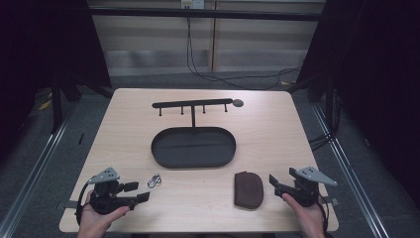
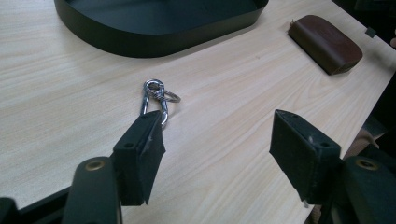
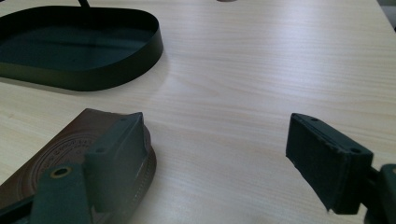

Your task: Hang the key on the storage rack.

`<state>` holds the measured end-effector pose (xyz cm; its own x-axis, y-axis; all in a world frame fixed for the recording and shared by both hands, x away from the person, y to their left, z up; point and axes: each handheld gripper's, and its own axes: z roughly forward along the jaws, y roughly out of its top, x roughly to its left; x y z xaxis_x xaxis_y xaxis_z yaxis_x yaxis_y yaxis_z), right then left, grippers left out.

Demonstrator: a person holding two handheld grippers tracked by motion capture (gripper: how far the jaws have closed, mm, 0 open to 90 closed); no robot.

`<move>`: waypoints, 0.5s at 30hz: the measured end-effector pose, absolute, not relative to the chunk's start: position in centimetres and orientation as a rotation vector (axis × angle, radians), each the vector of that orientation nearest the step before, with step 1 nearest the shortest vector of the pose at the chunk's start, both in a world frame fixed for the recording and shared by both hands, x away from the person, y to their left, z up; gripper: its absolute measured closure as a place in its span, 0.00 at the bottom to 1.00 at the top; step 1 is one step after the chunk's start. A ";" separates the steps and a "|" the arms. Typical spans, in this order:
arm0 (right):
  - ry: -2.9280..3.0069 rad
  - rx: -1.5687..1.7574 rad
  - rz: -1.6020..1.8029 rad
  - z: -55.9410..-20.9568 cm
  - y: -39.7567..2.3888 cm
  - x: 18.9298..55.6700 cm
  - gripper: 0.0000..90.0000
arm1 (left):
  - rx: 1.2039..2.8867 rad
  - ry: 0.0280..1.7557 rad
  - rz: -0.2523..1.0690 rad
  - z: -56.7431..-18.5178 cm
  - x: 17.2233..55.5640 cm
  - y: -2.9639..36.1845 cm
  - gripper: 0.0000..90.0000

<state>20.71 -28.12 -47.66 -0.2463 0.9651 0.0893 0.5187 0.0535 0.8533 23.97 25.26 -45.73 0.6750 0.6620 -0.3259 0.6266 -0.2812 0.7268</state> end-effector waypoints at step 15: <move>1.872 1.535 1.151 -47.3 -28.4 20.5 0.17 | 2.013 0.979 0.085 -45.3 23.8 24.9 0.44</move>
<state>20.53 -28.40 -47.35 -0.2745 0.9489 0.1556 0.5670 0.0290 0.8232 23.82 24.94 -45.26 0.6883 0.6660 -0.2876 0.6065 -0.3109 0.7318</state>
